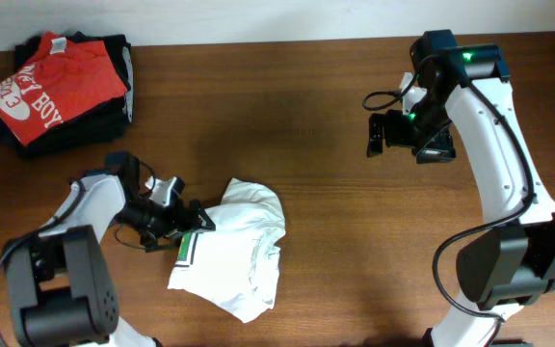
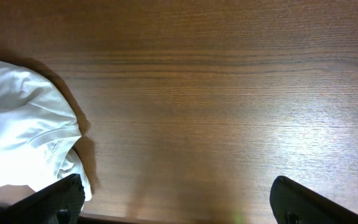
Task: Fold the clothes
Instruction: 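Grasp the folded shirt with the left gripper and place it on the stack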
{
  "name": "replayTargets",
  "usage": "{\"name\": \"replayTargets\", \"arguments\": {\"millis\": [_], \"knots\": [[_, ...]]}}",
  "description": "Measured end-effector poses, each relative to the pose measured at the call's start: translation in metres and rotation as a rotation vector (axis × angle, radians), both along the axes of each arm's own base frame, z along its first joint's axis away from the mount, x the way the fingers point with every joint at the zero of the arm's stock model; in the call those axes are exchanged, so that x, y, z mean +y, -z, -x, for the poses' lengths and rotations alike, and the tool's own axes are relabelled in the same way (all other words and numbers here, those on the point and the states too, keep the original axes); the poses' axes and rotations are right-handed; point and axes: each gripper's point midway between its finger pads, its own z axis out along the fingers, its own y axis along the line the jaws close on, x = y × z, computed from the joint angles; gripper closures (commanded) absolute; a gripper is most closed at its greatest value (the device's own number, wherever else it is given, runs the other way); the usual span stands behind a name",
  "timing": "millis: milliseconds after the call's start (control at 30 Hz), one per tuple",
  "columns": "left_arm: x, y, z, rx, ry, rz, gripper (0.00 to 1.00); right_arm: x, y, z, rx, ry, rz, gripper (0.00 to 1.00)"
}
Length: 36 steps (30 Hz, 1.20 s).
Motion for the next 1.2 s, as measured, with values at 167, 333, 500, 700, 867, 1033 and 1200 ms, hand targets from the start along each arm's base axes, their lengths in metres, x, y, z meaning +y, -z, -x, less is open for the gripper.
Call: {"name": "replayTargets", "arguments": {"millis": [167,333,500,700,867,1033,1200], "knots": [[-0.024,0.015,0.007,0.045,0.071,0.05,1.0,0.0,0.0,0.0,0.0,0.0,0.0,0.01],[-0.01,0.014,-0.01,0.084,-0.023,-0.074,0.99,0.0,0.0,0.0,0.0,0.0,0.0,0.01],[0.045,-0.031,-0.139,-0.319,-0.103,-0.384,1.0,0.0,0.0,0.0,0.0,0.0,0.0,0.01],[0.11,-0.086,-0.24,-0.757,-0.289,-0.727,0.99,0.0,0.0,0.0,0.0,0.0,0.0,0.01],[0.149,-0.19,-0.281,-0.967,-0.427,-0.927,0.99,0.0,0.0,0.0,0.0,0.0,0.0,0.01],[0.19,-0.228,-0.283,-1.011,-0.592,-0.954,0.98,0.0,0.0,0.0,0.0,0.0,0.0,0.01],[0.275,-0.19,-0.286,-0.953,-0.759,-1.009,0.66,0.0,0.0,0.0,-0.001,0.0,0.0,0.01]]}}
